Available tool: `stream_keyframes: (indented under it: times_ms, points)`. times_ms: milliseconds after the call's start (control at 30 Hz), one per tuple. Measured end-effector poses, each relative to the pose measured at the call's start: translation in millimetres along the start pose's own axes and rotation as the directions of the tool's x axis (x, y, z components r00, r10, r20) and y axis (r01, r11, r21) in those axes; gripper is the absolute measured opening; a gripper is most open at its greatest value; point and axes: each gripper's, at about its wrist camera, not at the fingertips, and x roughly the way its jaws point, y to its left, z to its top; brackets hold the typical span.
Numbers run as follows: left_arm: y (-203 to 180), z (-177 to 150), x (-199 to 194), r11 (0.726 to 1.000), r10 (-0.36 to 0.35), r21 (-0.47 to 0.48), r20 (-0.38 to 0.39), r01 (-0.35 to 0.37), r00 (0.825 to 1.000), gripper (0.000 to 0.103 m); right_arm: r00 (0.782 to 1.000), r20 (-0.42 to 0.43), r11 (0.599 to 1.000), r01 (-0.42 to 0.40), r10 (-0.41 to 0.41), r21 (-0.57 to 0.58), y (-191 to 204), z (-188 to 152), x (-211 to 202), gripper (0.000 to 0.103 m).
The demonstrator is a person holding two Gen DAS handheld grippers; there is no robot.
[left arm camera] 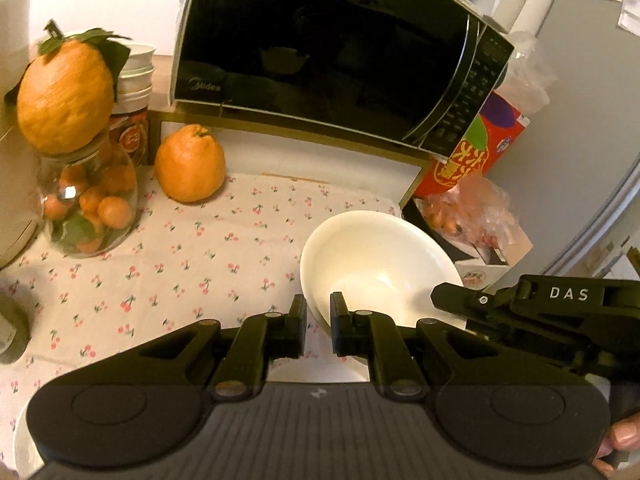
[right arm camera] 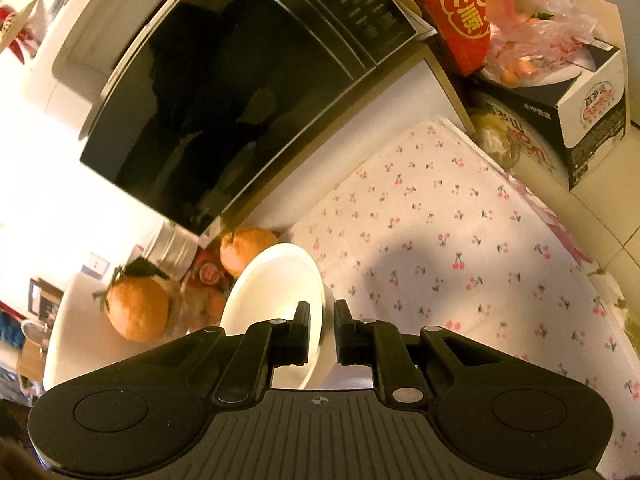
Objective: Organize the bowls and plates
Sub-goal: 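Carry the stacked bowls over the white plate stack with both grippers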
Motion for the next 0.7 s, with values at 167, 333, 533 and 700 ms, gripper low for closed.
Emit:
stream_keyframes:
  times_ms: [167, 333, 533, 700]
  points:
    - [4.0, -14.9, -7.1, 1.000, 0.000, 0.006, -0.012, 0.000, 1.000, 0.011, 0.999, -0.015, 0.999, 0.031, -0.032, -0.040, 5.1, -15.9, -6.7, 0.014]
    - [12.4, -30.2, -13.3, 1.000, -0.010, 0.028, -0.030, 0.010, 1.000, 0.011, 0.999, -0.025, 0.996, 0.045, -0.047, -0.080, 5.0, -36.0, -8.8, 0.014]
    - [16.1, -44.4, -6.9, 0.999, -0.022, 0.039, -0.055, 0.024, 0.998, 0.011, 0.995, -0.052, 0.993, 0.084, -0.088, -0.077, -3.2, -52.8, -1.7, 0.014]
    - [18.1, -50.8, -1.1, 0.998, -0.002, 0.069, -0.073, 0.007, 0.997, 0.011, 0.987, -0.060, 0.978, 0.139, -0.150, -0.155, 1.1, -63.6, 2.9, 0.014]
